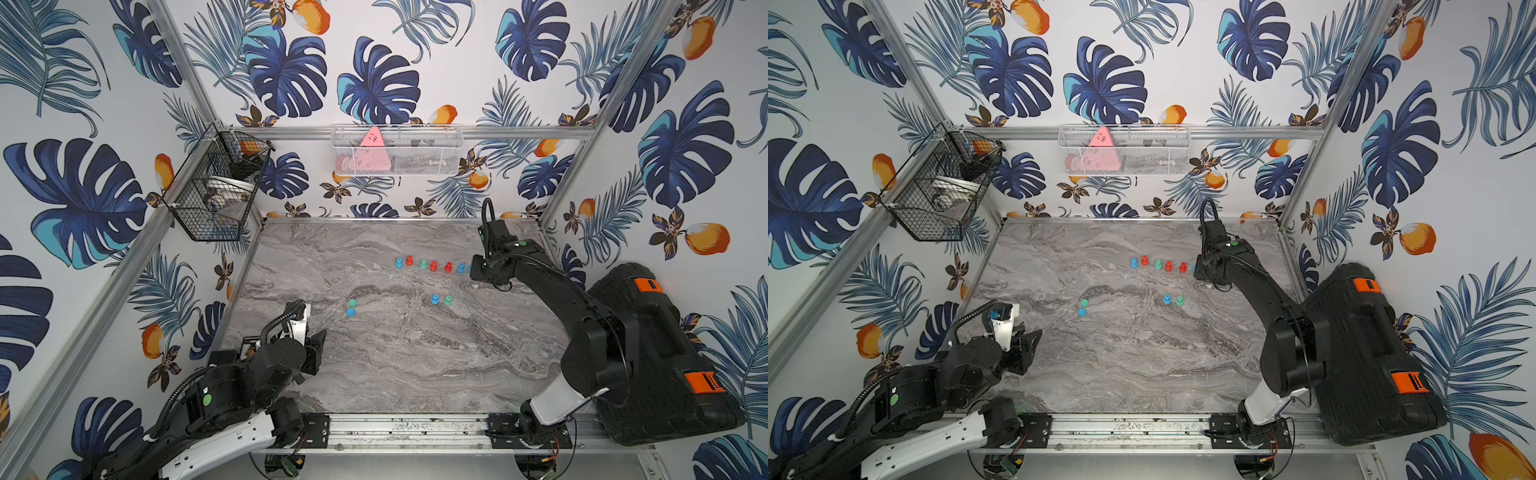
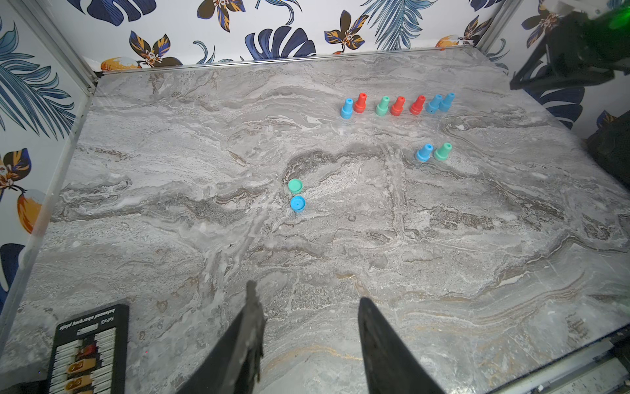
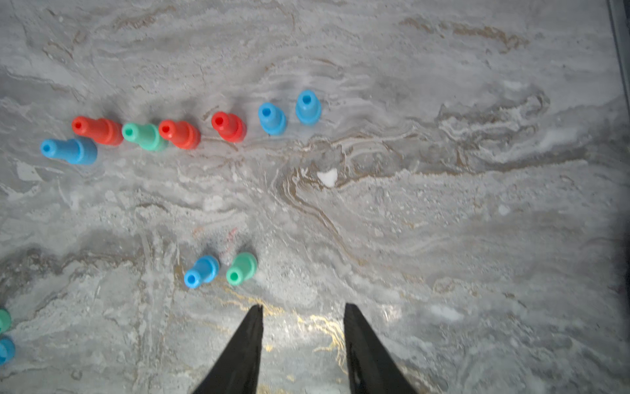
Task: Close the stamp cap
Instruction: Move the cover to the center of the board.
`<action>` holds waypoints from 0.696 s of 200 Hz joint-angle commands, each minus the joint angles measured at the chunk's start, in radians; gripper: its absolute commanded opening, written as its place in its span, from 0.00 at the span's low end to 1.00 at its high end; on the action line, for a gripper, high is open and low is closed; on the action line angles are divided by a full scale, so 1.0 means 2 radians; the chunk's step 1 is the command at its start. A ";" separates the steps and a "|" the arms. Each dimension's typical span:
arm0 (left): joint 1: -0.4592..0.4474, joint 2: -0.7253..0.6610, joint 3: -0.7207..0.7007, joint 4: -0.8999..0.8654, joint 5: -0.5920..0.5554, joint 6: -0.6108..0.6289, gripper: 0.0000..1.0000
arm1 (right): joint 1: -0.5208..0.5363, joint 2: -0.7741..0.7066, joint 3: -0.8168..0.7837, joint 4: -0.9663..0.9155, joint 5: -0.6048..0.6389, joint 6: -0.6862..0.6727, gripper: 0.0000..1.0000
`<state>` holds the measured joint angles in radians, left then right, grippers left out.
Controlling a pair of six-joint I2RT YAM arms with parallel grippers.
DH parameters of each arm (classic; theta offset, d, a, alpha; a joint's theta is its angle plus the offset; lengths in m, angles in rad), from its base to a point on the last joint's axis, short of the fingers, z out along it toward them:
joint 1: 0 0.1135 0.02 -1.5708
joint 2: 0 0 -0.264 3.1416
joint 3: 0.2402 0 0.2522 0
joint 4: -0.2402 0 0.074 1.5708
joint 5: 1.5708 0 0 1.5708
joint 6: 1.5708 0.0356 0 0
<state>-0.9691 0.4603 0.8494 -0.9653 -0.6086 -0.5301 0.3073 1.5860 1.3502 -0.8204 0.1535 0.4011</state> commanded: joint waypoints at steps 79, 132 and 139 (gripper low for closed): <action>0.000 0.025 0.004 -0.003 -0.005 -0.014 0.50 | 0.063 -0.202 -0.123 -0.057 -0.018 0.030 0.43; 0.000 0.039 0.006 -0.005 -0.005 -0.019 0.50 | 0.063 -0.287 -0.124 -0.103 0.040 0.026 0.47; 0.000 0.044 0.006 -0.006 -0.005 -0.020 0.50 | 0.063 -0.293 -0.125 -0.106 0.040 0.029 0.47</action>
<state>-0.9691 0.5282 0.8520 -0.9710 -0.6079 -0.5522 0.4320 1.0336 1.1305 -0.9619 0.1692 0.4480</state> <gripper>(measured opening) 0.497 0.467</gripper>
